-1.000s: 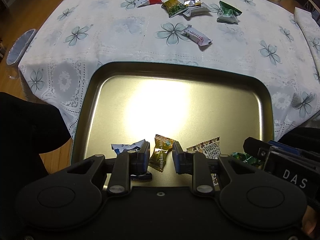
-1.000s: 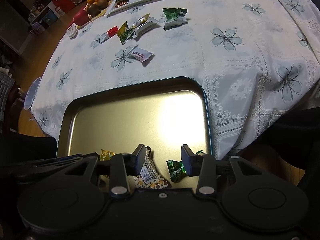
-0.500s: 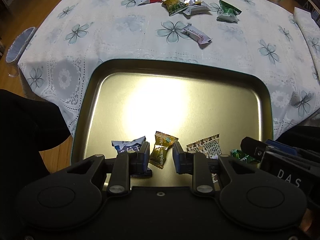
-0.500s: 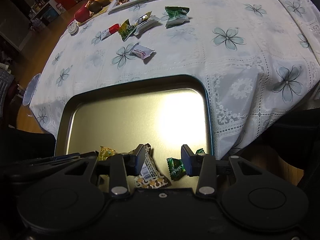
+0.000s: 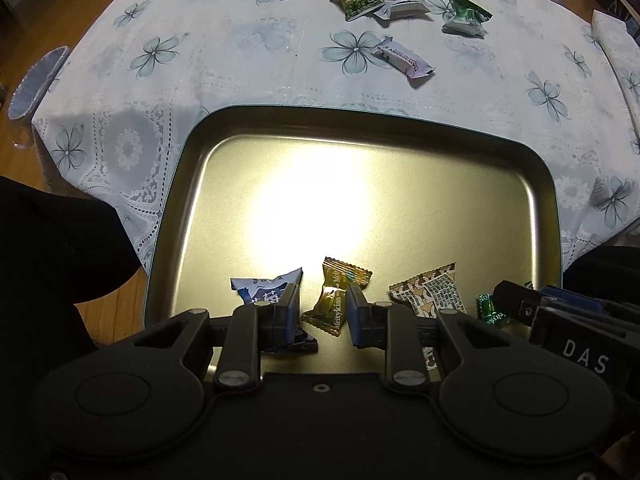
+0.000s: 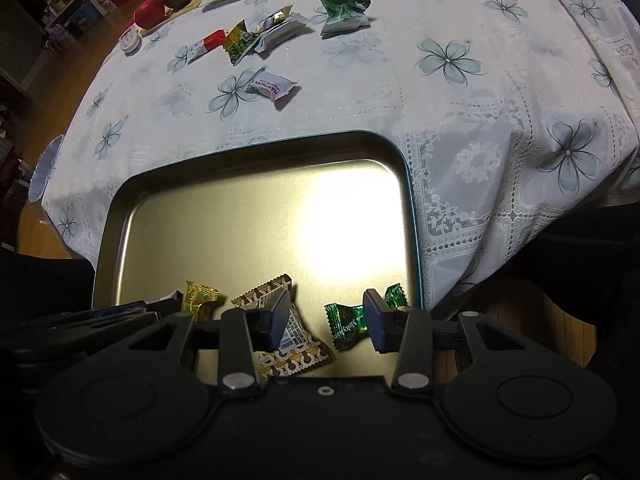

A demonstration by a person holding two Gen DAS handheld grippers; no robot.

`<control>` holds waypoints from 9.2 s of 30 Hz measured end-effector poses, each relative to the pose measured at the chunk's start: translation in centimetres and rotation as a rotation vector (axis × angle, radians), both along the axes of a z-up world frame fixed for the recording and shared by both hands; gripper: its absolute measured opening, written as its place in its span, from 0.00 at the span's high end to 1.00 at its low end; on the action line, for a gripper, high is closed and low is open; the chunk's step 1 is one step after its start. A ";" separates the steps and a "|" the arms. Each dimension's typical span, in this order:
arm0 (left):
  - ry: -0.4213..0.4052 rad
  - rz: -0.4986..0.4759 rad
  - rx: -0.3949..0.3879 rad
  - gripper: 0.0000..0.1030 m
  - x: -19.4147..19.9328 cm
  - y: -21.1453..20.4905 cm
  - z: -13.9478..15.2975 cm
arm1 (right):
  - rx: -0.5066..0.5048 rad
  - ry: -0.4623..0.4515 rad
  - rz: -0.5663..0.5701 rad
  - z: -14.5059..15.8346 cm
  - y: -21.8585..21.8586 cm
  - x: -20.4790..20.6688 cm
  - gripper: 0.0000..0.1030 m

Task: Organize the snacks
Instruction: 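Lift both open tools and move them forward toward the remaining snacks, then grasp the red-white packet with left tool while right tool grasps green packet, then carry the red-white and green packets back over the gold tray, then open both tools to drop the packets onto the gold tray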

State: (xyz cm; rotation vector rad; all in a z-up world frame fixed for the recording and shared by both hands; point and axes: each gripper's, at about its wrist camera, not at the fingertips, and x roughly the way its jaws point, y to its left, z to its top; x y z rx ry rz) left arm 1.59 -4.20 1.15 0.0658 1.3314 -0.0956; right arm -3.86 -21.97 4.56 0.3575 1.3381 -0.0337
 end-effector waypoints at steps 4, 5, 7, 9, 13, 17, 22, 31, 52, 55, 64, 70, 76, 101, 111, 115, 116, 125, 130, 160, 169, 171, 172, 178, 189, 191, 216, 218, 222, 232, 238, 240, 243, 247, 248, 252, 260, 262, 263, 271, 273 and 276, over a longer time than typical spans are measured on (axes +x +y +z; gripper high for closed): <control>-0.005 -0.010 -0.001 0.66 0.2 0.2 -0.2 | 0.002 0.018 0.003 -0.3 0.2 0.2 0.58; -0.011 -0.011 0.001 0.66 0.3 0.2 -0.2 | -0.003 0.020 0.002 -0.3 0.3 0.3 0.58; -0.025 -0.014 0.002 0.65 0.4 0.4 0.0 | -0.006 0.021 0.007 -0.3 0.4 0.4 0.56; -0.038 -0.018 -0.006 0.64 0.7 0.6 0.2 | 0.000 0.025 0.012 -0.3 0.5 0.6 0.51; -0.084 -0.010 -0.008 0.48 1.2 1.1 0.9 | -0.005 0.034 0.023 -0.4 0.8 1.0 0.48; -0.112 -0.001 0.006 0.48 2.0 1.5 1.3 | -0.030 0.047 0.019 -0.6 1.2 1.5 0.46; -0.096 0.015 -0.023 0.48 3.3 2.1 1.3 | -0.042 0.064 0.018 -0.7 1.1 2.5 0.44; -0.055 -0.020 -0.027 0.48 7.0 2.3 1.1 | -0.046 0.054 0.079 0.5 1.1 6.2 0.44; -0.095 -0.062 -0.026 0.48 20.8 2.1 1.4 | -0.115 0.030 0.094 0.6 -0.4 22.0 0.43; -0.107 -0.052 -0.029 0.48 23.1 2.2 1.5 | -0.123 0.058 0.048 0.1 -1.4 24.3 0.43; -0.131 -0.050 -0.050 0.48 28.6 2.2 1.0 | -0.095 0.071 -0.054 -1.1 -3.9 29.8 0.43; -0.149 -0.070 -0.053 0.48 32.2 1.9 -0.2 | -0.100 0.071 -0.064 -2.0 -4.1 31.3 0.43; -0.177 -0.014 -0.044 0.48 35.3 1.2 -2.1 | -0.074 0.082 -0.075 -2.6 -4.3 32.0 0.43; 0.011 -0.078 0.034 0.50 34.3 0.6 -5.5 | -0.072 0.142 -0.190 -5.2 -6.6 34.0 0.43; 0.006 -0.031 -0.126 0.50 32.9 1.8 -3.0 | -0.107 0.176 -0.232 -7.4 -6.7 35.8 0.43; 0.000 -0.053 -0.162 0.48 32.8 0.8 -2.8 | -0.119 0.199 -0.229 -8.2 -6.3 36.0 0.43; 0.001 -0.057 -0.158 0.48 32.9 0.6 -3.0 | -0.127 0.204 -0.224 -8.4 -6.2 35.9 0.43; 0.044 -0.061 -0.137 0.49 33.5 -0.4 -4.8 | -0.164 0.206 -0.173 -8.5 -4.9 35.8 0.43; 0.033 -0.065 -0.118 0.49 33.9 -1.0 -5.3 | -0.160 0.211 -0.173 -8.6 -5.1 35.9 0.43; -0.001 -0.042 -0.070 0.60 31.3 -0.1 -2.7 | -0.055 0.176 -0.150 -4.9 -6.6 34.4 0.76; -0.024 -0.051 -0.094 0.60 28.5 -0.5 -0.8 | -0.077 0.158 -0.151 -4.5 -6.9 33.5 0.69; -0.020 -0.066 -0.084 0.60 28.0 -0.8 -0.8 | -0.092 0.157 -0.159 -4.8 -6.8 33.6 0.53; -0.009 -0.071 -0.086 0.60 27.8 -0.9 -0.9 | -0.099 0.157 -0.156 -4.9 -6.7 33.7 0.52; 0.008 -0.090 -0.110 0.60 27.6 -1.3 -0.9 | -0.101 0.186 -0.146 -6.4 -6.2 34.8 0.48; 0.034 -0.078 -0.124 0.60 27.8 -1.0 -1.1 | -0.163 0.204 -0.133 -8.3 -5.2 35.6 0.48; 0.034 -0.081 -0.123 0.60 27.7 -1.0 -1.0 | -0.169 0.204 -0.140 -8.5 -5.3 35.7 0.48; 0.008 -0.089 -0.068 0.60 27.0 -0.7 -0.7 | -0.131 0.113 -0.098 -3.6 -4.9 32.8 0.62; -0.010 -0.081 -0.068 0.60 26.2 -0.4 -0.2 | -0.108 0.103 -0.107 -2.6 -5.0 31.6 0.62; -0.025 -0.040 -0.098 0.60 23.2 0.7 0.5 | -0.085 0.065 -0.108 -0.4 -4.8 28.2 0.62; -0.022 -0.076 -0.095 0.60 14.7 0.6 0.7 | -0.003 0.072 -0.166 1.4 -4.2 16.4 0.62; 0.017 -0.073 -0.048 0.60 10.8 0.6 -0.4 | -0.004 0.130 -0.181 0.5 -3.4 11.2 0.62; 0.025 -0.070 -0.029 0.60 9.6 0.6 -0.6 | -0.006 0.149 -0.180 0.3 -3.1 10.0 0.62; 0.038 -0.067 -0.015 0.60 8.4 0.6 -0.8 | -0.014 0.163 -0.182 0.5 -2.8 8.6 0.62; 0.051 -0.065 0.000 0.60 7.2 0.7 -0.8 | -0.012 0.178 -0.168 0.9 -2.3 7.1 0.62; 0.053 -0.066 0.003 0.60 7.0 0.7 -0.7 | -0.010 0.180 -0.165 1.0 -2.1 6.8 0.62; 0.058 -0.069 0.002 0.60 6.4 0.9 -0.2 | -0.031 0.199 -0.141 1.6 -1.5 6.0 0.62; 0.085 -0.070 -0.038 0.60 6.9 0.8 1.2 | -0.020 0.217 -0.115 2.8 -0.7 5.7 0.62; 0.084 -0.071 -0.040 0.60 7.2 0.5 1.5 | -0.015 0.217 -0.116 3.1 -0.6 5.9 0.62; 0.081 -0.071 -0.039 0.60 7.4 0.4 1.7 | -0.016 0.218 -0.118 3.2 -0.5 6.0 0.62; 0.074 -0.078 -0.035 0.60 8.4 -0.5 1.9 | -0.019 0.229 -0.113 3.1 0.0 7.2 0.62; 0.075 -0.078 -0.029 0.59 8.6 -0.6 1.7 | -0.016 0.230 -0.110 3.0 0.1 7.4 0.62; 0.067 -0.079 -0.031 0.59 8.8 -0.6 1.7 | -0.011 0.225 -0.103 2.9 0.3 7.6 0.60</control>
